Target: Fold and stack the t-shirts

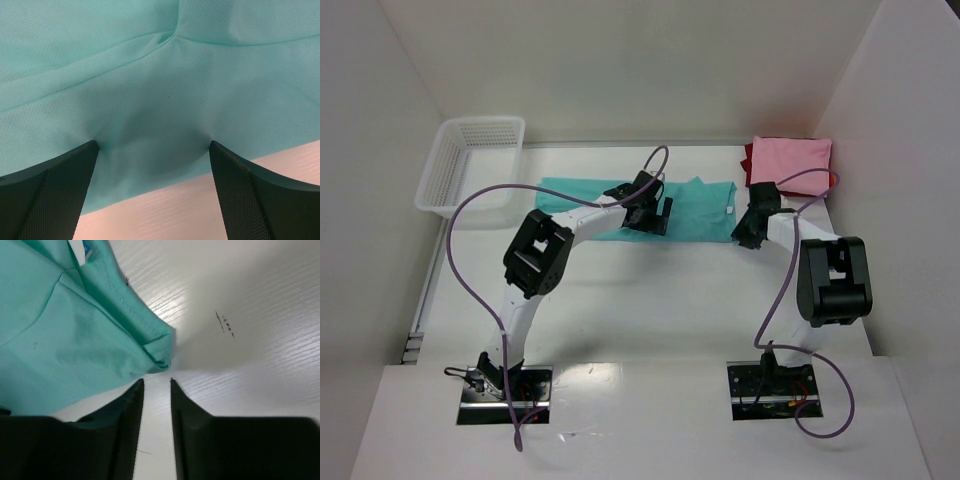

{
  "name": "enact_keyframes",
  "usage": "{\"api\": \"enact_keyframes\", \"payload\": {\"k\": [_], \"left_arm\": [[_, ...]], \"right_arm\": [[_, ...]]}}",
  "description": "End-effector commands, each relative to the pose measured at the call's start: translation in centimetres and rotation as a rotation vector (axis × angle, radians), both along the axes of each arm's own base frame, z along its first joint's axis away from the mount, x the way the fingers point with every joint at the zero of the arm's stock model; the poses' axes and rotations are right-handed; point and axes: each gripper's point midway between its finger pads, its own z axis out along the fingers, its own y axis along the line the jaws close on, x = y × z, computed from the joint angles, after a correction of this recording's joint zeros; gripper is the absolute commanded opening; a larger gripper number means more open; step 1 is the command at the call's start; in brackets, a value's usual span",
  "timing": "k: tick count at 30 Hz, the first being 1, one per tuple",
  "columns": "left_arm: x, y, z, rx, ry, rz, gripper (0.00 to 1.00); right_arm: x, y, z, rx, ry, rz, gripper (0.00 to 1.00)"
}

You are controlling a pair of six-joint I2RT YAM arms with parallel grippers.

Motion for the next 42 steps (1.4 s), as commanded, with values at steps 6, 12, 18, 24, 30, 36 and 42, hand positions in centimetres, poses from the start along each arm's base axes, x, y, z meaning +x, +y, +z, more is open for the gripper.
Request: {"api": "enact_keyframes", "payload": {"k": [6,12,18,24,30,36,42], "left_arm": [[0.5,1.3,5.0,-0.051,-0.049,0.020,1.00],[1.8,3.9,6.1,-0.076,-0.068,0.088,1.00],[2.5,7.1,4.5,-0.050,-0.031,0.181,1.00],[2.6,9.6,2.5,-0.032,0.008,0.234,1.00],[2.3,10.5,1.0,-0.020,0.040,0.257,1.00],[1.9,10.6,-0.6,-0.005,0.075,0.267,1.00],[1.5,10.8,-1.8,0.005,0.101,0.275,1.00]], "right_arm": [[2.0,0.7,3.6,0.028,-0.151,0.051,0.64],[3.3,0.8,4.7,0.014,-0.194,0.085,0.64],[3.9,0.8,3.4,-0.007,-0.182,0.131,0.49],[4.5,1.0,2.0,-0.005,-0.158,0.157,0.46],[4.9,1.3,0.7,0.002,-0.133,0.173,0.46],[5.0,1.2,0.0,-0.007,-0.105,0.188,0.21],[4.4,0.5,-0.2,-0.032,-0.077,0.159,0.03]]}}
